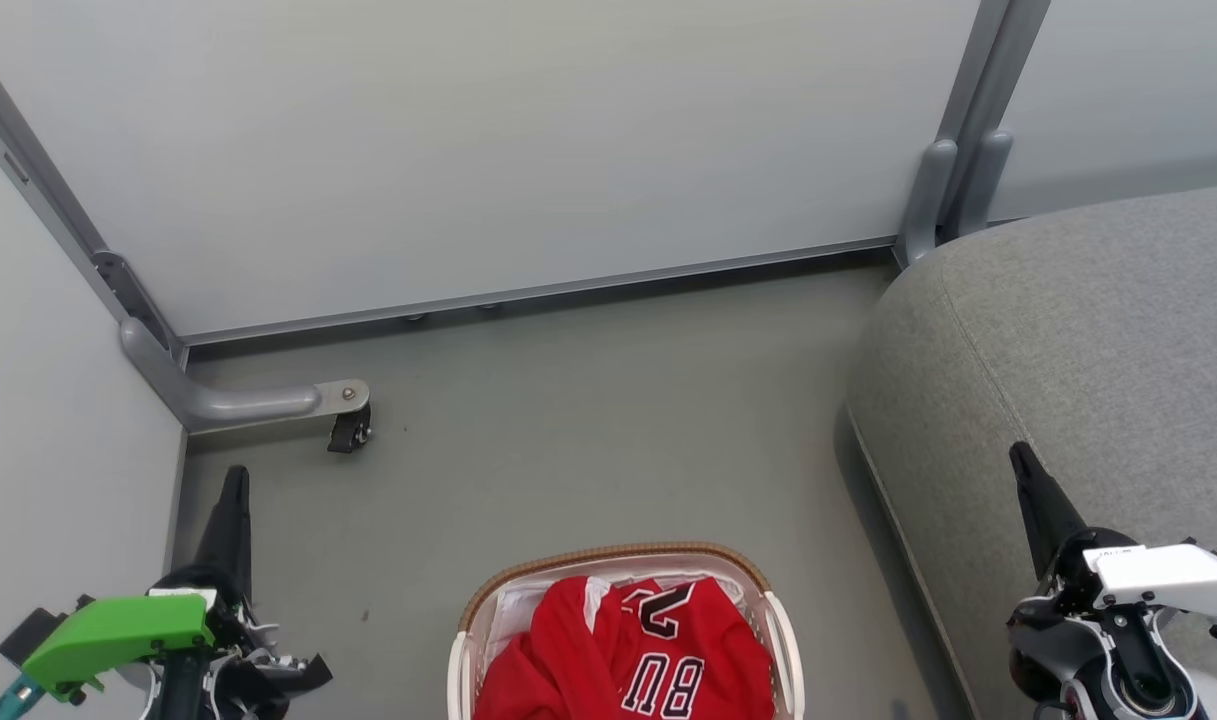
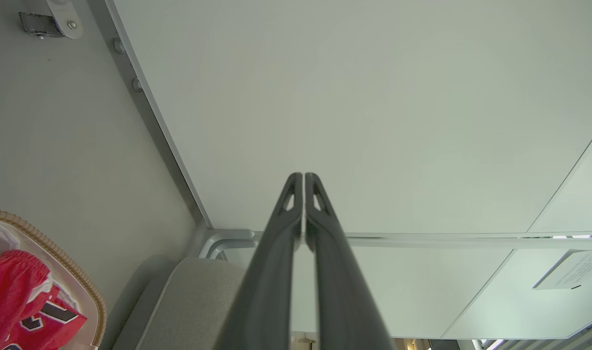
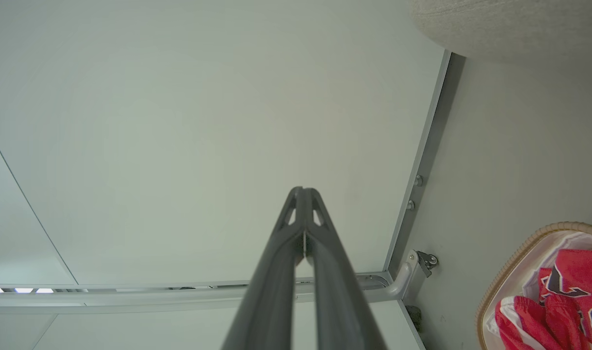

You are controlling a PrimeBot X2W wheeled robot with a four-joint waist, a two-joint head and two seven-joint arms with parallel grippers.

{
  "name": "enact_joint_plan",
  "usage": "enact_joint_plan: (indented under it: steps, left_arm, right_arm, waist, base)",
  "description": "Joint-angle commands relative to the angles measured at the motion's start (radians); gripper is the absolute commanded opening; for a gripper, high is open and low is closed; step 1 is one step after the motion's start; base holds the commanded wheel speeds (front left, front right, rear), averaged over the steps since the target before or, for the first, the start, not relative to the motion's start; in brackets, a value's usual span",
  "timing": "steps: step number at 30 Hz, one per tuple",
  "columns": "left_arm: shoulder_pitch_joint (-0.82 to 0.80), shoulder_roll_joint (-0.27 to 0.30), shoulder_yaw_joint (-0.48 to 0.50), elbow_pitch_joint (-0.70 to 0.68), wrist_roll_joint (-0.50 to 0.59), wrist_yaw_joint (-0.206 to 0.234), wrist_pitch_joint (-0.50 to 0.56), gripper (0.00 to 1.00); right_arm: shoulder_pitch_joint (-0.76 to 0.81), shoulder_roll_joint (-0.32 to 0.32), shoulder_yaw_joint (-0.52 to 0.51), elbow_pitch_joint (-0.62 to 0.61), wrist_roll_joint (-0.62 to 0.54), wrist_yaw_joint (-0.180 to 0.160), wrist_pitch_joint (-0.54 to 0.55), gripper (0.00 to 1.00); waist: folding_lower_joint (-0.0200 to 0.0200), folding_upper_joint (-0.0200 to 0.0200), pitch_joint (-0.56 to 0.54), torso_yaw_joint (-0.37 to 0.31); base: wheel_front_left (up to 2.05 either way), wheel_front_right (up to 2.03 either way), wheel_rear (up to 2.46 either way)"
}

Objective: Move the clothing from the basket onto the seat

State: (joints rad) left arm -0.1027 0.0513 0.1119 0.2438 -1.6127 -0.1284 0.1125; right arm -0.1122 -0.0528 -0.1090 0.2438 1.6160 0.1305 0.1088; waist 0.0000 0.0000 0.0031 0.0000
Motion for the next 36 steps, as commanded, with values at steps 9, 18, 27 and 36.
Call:
enact_joint_plan:
  steps: [9, 18, 27, 36]
  left_arm:
    - [0.015, 0.001, -0.009, 0.029, 0.057, 0.001, -0.038, 1.00]
    - [0.017, 0.000, -0.007, 0.021, 0.230, 0.001, -0.074, 1.00]
    - [0.022, 0.007, -0.037, 0.021, 0.439, 0.000, -0.112, 1.00]
    - [0.020, 0.018, -0.061, 0.016, 0.622, 0.000, -0.147, 1.00]
  right_arm:
    - [0.002, -0.012, 0.034, 0.017, -0.059, 0.000, -0.038, 1.00]
    - [-0.010, -0.022, 0.043, 0.013, -0.203, 0.000, -0.073, 1.00]
    - [-0.016, -0.035, 0.065, -0.005, -0.391, 0.000, -0.112, 1.00]
    - [-0.022, -0.045, 0.087, -0.022, -0.568, 0.000, -0.147, 1.00]
  waist:
    - [0.0000, 0.0000, 0.002, -0.001]
    - [0.0000, 0.0000, 0.003, -0.005]
    - [0.0000, 0.0000, 0.005, -0.008]
    - [0.0000, 0.0000, 0.007, -0.010]
  base:
    - [0.00, 0.00, 0.00]
    - [0.00, 0.00, 0.00]
    - [0.00, 0.00, 0.00]
    - [0.00, 0.00, 0.00]
